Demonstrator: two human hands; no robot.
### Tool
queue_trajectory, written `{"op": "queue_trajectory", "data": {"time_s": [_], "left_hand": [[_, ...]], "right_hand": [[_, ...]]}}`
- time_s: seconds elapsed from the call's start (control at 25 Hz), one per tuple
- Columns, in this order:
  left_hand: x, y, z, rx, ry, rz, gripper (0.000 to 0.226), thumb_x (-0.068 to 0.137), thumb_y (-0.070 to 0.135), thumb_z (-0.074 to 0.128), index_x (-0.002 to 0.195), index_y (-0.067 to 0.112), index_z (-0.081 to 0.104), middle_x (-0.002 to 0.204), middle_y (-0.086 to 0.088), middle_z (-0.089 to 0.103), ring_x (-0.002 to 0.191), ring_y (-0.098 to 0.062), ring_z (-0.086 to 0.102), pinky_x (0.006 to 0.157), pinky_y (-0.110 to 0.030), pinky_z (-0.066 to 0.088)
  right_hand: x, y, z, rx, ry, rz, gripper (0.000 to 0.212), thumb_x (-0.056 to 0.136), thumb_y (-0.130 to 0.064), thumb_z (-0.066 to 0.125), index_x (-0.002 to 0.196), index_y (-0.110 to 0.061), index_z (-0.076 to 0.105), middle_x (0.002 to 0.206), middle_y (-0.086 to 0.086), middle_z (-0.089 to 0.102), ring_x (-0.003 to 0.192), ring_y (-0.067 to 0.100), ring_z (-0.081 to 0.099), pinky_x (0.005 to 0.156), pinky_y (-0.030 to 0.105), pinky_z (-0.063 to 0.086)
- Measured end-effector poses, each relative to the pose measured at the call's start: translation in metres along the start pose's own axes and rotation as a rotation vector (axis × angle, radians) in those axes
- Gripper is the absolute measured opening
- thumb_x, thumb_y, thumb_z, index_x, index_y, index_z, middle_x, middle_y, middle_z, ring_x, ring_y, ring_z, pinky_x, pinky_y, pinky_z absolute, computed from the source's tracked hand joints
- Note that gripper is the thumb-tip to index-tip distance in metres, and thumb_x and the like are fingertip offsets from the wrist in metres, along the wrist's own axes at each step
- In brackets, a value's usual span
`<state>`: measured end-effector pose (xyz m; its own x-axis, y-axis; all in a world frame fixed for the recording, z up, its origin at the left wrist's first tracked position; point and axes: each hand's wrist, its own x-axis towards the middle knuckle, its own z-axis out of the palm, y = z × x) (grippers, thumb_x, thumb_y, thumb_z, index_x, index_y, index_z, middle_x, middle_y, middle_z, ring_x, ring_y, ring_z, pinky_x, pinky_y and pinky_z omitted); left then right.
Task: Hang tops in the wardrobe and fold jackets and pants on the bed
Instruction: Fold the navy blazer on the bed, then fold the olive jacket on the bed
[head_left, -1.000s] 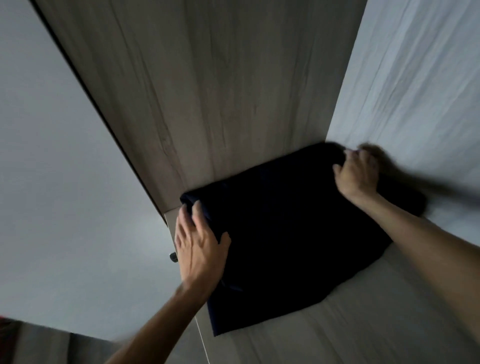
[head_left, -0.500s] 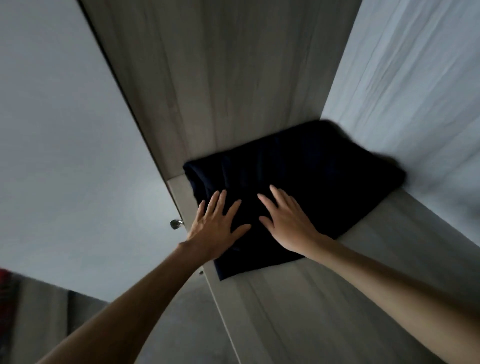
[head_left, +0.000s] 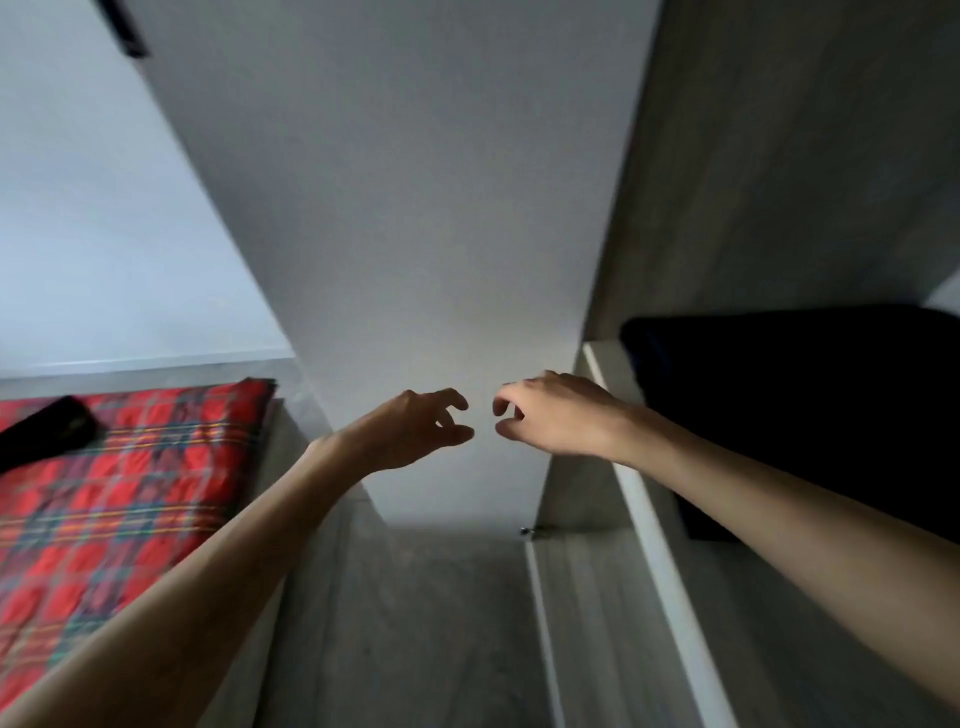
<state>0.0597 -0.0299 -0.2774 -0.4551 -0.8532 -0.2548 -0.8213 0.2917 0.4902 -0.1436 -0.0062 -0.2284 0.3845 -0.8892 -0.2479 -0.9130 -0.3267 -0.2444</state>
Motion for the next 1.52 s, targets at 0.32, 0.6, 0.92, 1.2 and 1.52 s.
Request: {"op": "queue_trajectory", "data": {"time_s": [0.32,0.6,0.92,1.2,1.52], "left_hand": [[-0.216,-0.25,-0.073,-0.173,0.25,-0.296,0.06,0.08,0.058,0.053,0.112,0.009,0.064,0.097,-0.006,0.07,0.089,-0.021,0.068,0.079,-0.034,0.052],[-0.383,-0.405,-0.076,-0.318,0.39,-0.788,0.031,0.095,0.032,0.062,0.123,0.02,0.058,0.108,-0.002,0.071,0.097,-0.02,0.067,0.085,-0.034,0.051],[-0.538,-0.451,-0.026,-0.548,0.591,-1.399,0.036,0.094,0.04,0.062,0.124,0.021,0.058,0.114,-0.002,0.069,0.101,-0.022,0.065,0.089,-0.031,0.05],[-0.656,-0.457,0.048,-0.793,0.812,-1.636,0.034,0.094,0.041,0.061,0.121,0.021,0.059,0.11,-0.001,0.07,0.094,-0.013,0.064,0.083,-0.024,0.05],[-0.836,-0.608,0.198,-0.795,0.932,-1.87,0.037,0.088,0.033,0.065,0.122,0.018,0.059,0.126,-0.005,0.061,0.115,-0.024,0.057,0.095,-0.035,0.045]], "right_hand": [[0.149,-0.331,0.059,-0.148,-0.25,-0.46,0.027,0.095,-0.036,0.051,0.112,-0.017,0.06,0.118,0.01,0.065,0.107,0.03,0.061,0.076,0.034,0.044],[0.238,-0.569,0.145,-0.286,-0.428,-0.806,0.03,0.094,-0.039,0.051,0.117,-0.021,0.063,0.117,0.005,0.066,0.105,0.028,0.062,0.089,0.04,0.051],[0.25,-0.763,0.236,-0.444,-0.666,-1.293,0.027,0.092,-0.03,0.054,0.108,-0.014,0.068,0.103,0.009,0.071,0.092,0.028,0.066,0.075,0.033,0.053],[0.188,-0.872,0.315,-0.483,-0.719,-1.488,0.026,0.089,-0.033,0.052,0.107,-0.025,0.068,0.111,0.01,0.069,0.104,0.032,0.063,0.087,0.037,0.052],[0.143,-0.984,0.516,-0.523,-0.787,-1.268,0.055,0.091,-0.047,0.055,0.142,-0.033,0.041,0.135,0.012,0.048,0.126,0.036,0.048,0.102,0.044,0.039]]}}
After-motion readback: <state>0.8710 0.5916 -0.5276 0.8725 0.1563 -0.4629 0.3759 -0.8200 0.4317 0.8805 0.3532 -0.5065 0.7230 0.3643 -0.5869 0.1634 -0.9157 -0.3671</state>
